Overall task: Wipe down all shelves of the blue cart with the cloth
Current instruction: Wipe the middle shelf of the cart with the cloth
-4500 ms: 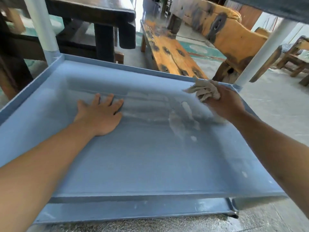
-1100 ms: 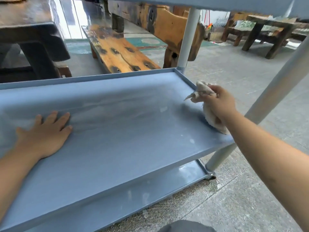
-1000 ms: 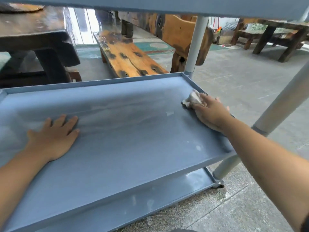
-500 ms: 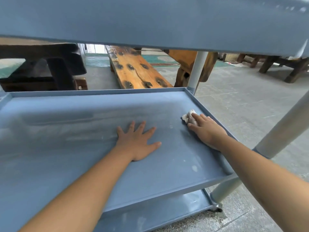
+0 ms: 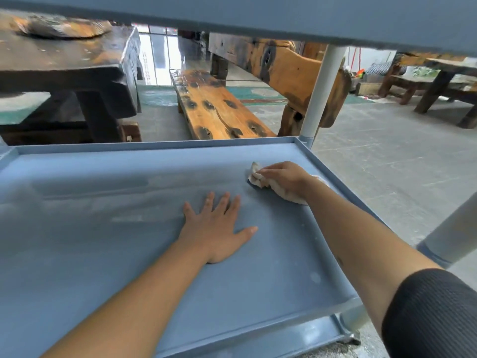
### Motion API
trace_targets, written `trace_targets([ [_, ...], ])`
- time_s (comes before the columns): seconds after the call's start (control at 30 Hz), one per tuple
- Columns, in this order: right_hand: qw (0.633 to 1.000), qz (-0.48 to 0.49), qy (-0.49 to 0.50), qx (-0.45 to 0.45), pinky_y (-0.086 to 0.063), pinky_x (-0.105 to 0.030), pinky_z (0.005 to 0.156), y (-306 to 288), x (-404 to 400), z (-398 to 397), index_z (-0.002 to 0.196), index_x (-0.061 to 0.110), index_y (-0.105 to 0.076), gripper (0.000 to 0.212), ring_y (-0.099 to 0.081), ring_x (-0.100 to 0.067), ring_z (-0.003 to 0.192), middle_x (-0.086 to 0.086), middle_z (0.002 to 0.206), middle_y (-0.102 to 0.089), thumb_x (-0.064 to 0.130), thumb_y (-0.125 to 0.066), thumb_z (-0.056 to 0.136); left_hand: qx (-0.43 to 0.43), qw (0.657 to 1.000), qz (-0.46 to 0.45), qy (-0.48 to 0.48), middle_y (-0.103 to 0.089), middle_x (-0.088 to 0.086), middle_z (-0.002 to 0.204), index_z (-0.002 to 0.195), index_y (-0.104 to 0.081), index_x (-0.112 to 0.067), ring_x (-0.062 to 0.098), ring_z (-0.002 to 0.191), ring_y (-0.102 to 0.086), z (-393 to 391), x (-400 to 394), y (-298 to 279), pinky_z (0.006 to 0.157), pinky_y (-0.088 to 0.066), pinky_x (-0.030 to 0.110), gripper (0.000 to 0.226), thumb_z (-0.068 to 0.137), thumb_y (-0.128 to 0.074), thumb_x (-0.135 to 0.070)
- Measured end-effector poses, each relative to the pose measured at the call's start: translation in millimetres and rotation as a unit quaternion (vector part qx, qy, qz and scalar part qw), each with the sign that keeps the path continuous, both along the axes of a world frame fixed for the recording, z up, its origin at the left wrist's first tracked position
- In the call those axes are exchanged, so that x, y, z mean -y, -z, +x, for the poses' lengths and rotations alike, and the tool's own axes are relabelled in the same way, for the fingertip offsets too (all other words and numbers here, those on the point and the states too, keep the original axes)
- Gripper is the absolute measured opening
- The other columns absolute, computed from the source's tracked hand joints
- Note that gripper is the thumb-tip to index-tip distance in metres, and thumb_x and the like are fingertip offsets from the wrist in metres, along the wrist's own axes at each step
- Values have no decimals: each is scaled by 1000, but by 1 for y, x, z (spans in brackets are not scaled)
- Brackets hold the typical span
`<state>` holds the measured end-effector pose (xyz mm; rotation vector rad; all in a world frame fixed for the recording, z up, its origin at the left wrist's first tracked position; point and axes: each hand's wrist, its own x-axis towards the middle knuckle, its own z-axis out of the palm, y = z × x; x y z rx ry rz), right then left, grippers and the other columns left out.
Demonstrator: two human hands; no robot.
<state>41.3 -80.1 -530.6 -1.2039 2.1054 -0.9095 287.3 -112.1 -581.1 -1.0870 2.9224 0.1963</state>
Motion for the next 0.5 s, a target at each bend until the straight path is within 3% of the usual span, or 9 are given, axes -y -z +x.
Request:
trace_targets([
  [0.07, 999, 13, -23, -21, -49, -31, 81, -3, -6, 11, 83, 34, -79, 43, -65, -11, 92, 9, 95, -75, 68, -64, 63, -15, 1000, 17, -8, 8, -9, 163, 149, 19, -29, 22, 148, 10, 2, 0, -2, 106, 2, 70, 95, 71, 7, -82],
  [0.17, 997, 39, -65, -26, -48, -37, 96, -6, -32, 24, 86, 31, -80, 28, -65, -11, 100, 9, 97, -76, 54, -70, 74, -28, 999, 27, -5, 6, -9, 163, 149, 19, -28, 20, 148, 9, 5, 0, -4, 107, 2, 70, 95, 69, 13, -80],
  [0.3, 994, 47, -93, -21, -49, -39, 99, -13, -77, 51, 88, 17, -79, 35, -67, -19, 103, -5, 100, -76, 47, -71, 72, -16, 999, 39, 0, 8, -10, 162, 151, 14, -29, 20, 149, 8, 4, 0, -10, 108, 0, 71, 95, 69, 16, -77],
  [0.4, 993, 45, -109, -3, -49, -39, 97, -11, -110, 68, 71, 20, -77, 24, -68, -17, 92, -7, 96, -76, 43, -71, 75, -9, 999, 40, 0, 8, -10, 163, 152, 11, -29, 20, 149, 6, 4, -2, -10, 109, 0, 71, 88, 77, 9, -75],
  [0.5, 992, 35, -115, 25, -45, -47, 104, -7, -139, 83, 81, 12, -79, 28, -66, -29, 109, -14, 103, -75, 39, -71, 76, -9, 999, 39, 1, 8, -10, 163, 152, 8, -28, 20, 149, 5, 5, -1, -9, 108, -1, 71, 83, 83, 3, -73],
])
